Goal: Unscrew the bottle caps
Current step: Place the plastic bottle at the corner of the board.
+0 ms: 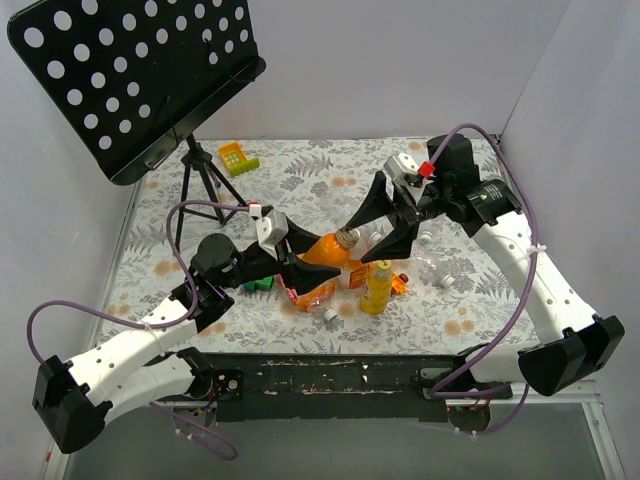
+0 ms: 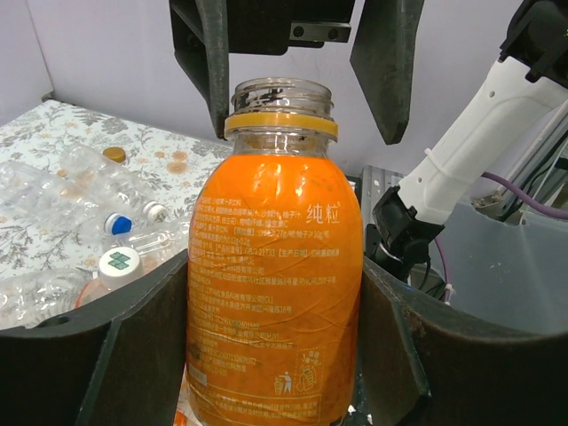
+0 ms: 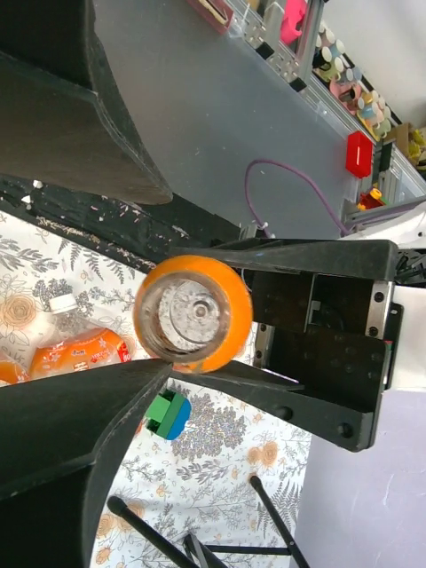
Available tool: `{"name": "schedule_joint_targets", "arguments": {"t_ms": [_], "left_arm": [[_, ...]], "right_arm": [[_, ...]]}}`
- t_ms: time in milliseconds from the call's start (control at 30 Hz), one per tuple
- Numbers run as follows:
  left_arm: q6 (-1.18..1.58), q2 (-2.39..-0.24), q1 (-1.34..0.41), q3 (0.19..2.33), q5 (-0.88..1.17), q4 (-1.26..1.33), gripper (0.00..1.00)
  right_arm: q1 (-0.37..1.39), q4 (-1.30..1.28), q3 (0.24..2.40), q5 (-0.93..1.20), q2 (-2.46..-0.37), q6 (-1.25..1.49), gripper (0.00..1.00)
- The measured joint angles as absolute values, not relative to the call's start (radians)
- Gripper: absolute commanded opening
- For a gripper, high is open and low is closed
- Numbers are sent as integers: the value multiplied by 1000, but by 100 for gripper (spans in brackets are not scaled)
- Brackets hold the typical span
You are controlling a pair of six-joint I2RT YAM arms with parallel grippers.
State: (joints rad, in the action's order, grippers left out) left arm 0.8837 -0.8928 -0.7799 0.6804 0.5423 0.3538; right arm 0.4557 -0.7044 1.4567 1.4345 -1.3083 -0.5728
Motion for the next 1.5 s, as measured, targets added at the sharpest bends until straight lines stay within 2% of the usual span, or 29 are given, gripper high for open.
{"name": "schedule_joint_targets", "arguments": {"t_ms": [200,300,433,467,600,633,667,700,733,800,967,1267,1500], "left_arm": [[888,-930,-781,681,565,367,0],[888,-931,-781,681,566,368,0],[888,-931,-782,681,574,368,0],[888,-931,-783,681,575,368,0],[895,-934,-783,681,580,366,0],[899,-934,-783,681,577,364,2],[905,-934,-783,681,576,362,12],[911,-934,-783,681,574,361,33],[912,-934,-783,681,570,360,48],[909,-933,-783,682,563,356,66],[907,-903,-783,682,518,338,98],[843,-762,-781,731,390,184,98],[755,-653,-781,790,289,-7,98]], "right_arm": [[492,-670,1442,1411,-1312,-534,72],[495,-658,1441,1402,-1315,-520,65],[500,-640,1441,1378,-1316,-505,48],[500,-635,1441,1372,-1316,-502,42],[500,-623,1436,1359,-1316,-497,8],[499,-619,1436,1354,-1316,-500,7],[498,-614,1436,1350,-1316,-503,5],[498,-609,1436,1349,-1316,-505,4],[498,-609,1436,1347,-1316,-500,3],[498,-611,1436,1345,-1316,-496,1],[488,-618,1419,1346,-1310,-491,1],[385,-591,1381,1382,-1253,-417,1],[163,-420,1380,1448,-1192,-216,1]]}}
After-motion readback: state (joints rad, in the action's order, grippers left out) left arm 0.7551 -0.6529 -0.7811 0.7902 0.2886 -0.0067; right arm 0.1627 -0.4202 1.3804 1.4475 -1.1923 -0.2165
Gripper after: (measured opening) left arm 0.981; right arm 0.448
